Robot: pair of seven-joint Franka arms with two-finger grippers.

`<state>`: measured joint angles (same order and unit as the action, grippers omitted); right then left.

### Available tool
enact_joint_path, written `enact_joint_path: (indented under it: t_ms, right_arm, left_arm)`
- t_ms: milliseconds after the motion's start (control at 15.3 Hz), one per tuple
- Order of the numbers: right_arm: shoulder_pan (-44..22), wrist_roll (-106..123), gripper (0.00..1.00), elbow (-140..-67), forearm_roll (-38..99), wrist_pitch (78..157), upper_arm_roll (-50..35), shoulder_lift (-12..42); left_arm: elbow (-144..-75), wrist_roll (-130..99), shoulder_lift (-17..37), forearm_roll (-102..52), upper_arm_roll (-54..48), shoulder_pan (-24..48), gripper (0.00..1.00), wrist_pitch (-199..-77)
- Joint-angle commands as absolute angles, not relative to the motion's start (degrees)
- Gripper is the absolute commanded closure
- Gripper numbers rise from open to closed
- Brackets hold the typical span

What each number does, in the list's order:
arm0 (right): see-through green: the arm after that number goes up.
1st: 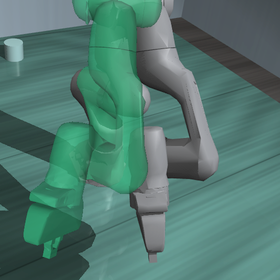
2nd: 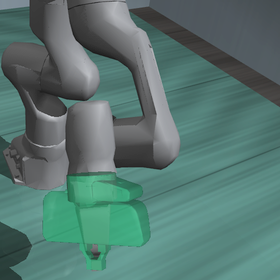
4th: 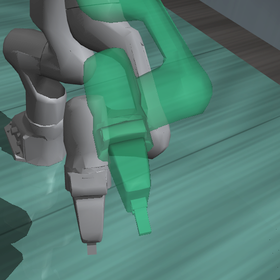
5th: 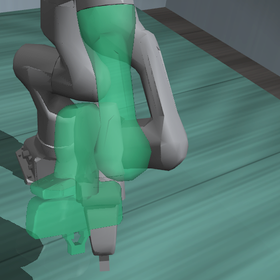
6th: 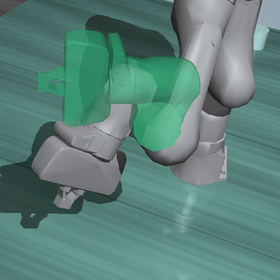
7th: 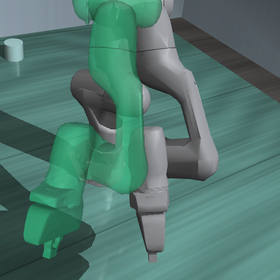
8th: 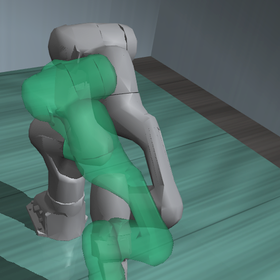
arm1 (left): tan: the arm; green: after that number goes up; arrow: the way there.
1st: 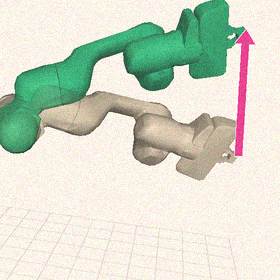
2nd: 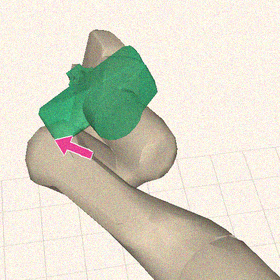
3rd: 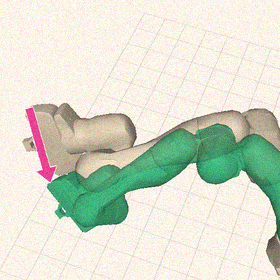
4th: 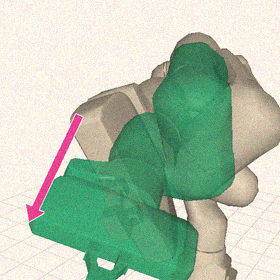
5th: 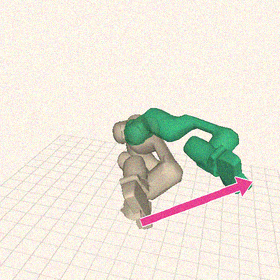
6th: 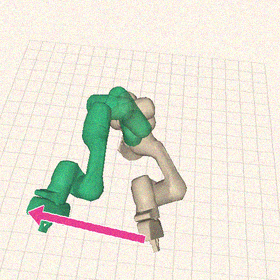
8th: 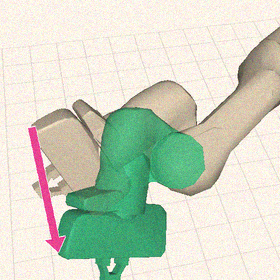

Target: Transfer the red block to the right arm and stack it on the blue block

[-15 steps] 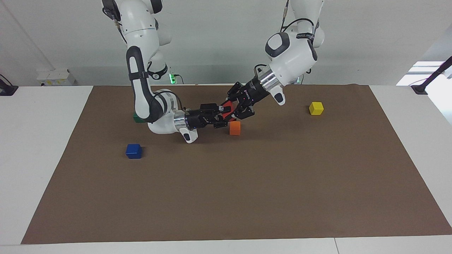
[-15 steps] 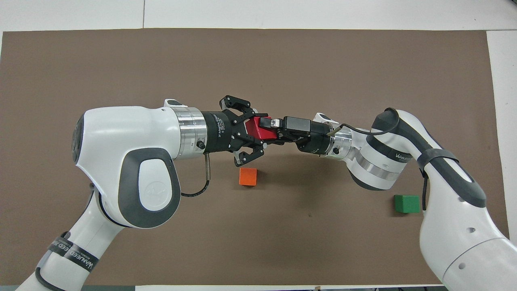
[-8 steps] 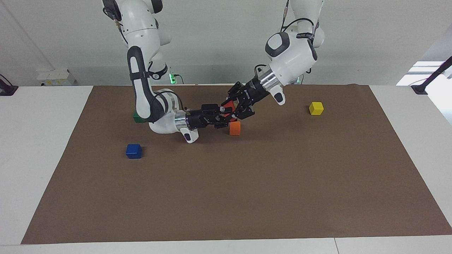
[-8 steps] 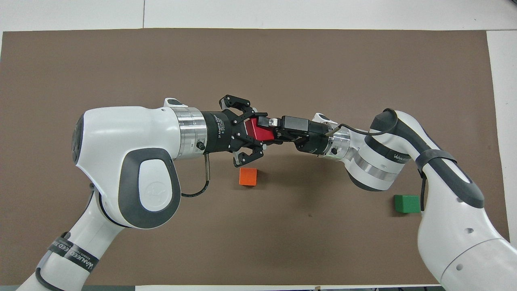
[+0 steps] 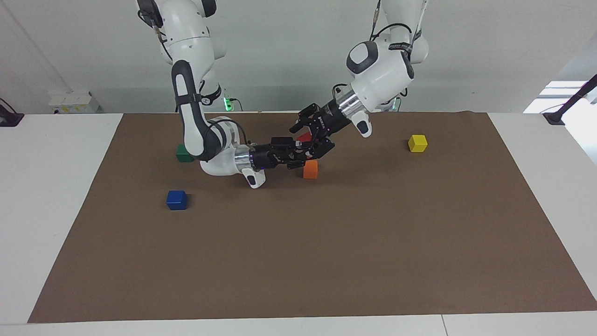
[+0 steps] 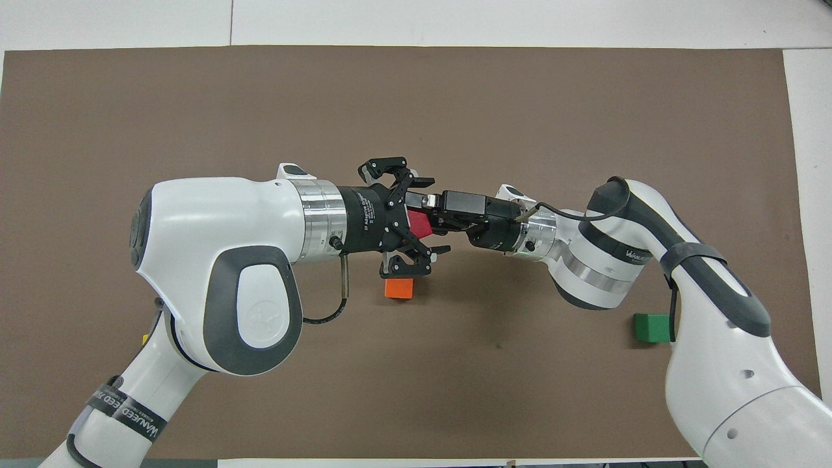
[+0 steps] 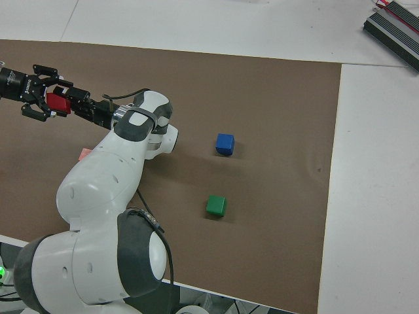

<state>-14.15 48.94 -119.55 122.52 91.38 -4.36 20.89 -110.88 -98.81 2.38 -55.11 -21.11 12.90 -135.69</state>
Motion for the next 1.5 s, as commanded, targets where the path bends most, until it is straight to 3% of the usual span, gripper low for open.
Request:
enact_joint_path:
  t_ms: [0, 327, 588, 980, 1438]
  right_arm:
    - [-14.3, 50.4, 1.0, -119.6, 124.1, 93.2, -4.6, 20.3]
    - [-13.5, 48.6, 1.0, -119.4, 121.7, 98.8, -4.3, 18.2]
    - [-10.3, 41.4, 1.0, -117.6, 107.6, 107.6, -4.0, 14.4]
    - [3.5, 33.0, 1.0, -117.3, 84.9, 104.0, -4.0, 11.2]
    - [6.1, 6.7, 1.0, -109.4, 48.7, 104.8, -3.5, 6.2]
  left_arm:
    - [-112.5, -97.8, -2.6, -52.2, -20.7, 9.1, 0.0, -129.7]
    - [-110.7, -86.7, -7.6, -47.1, -20.5, -4.0, 0.0, -109.0]
    - [-110.2, -73.3, -8.5, -40.7, -20.1, -13.4, 0.0, -97.7]
    - [-108.9, -54.3, -7.7, -13.9, -20.0, -13.8, 0.0, -99.0]
    - [-108.5, -21.8, -7.4, -3.8, -19.7, -16.6, 0.0, -98.1]
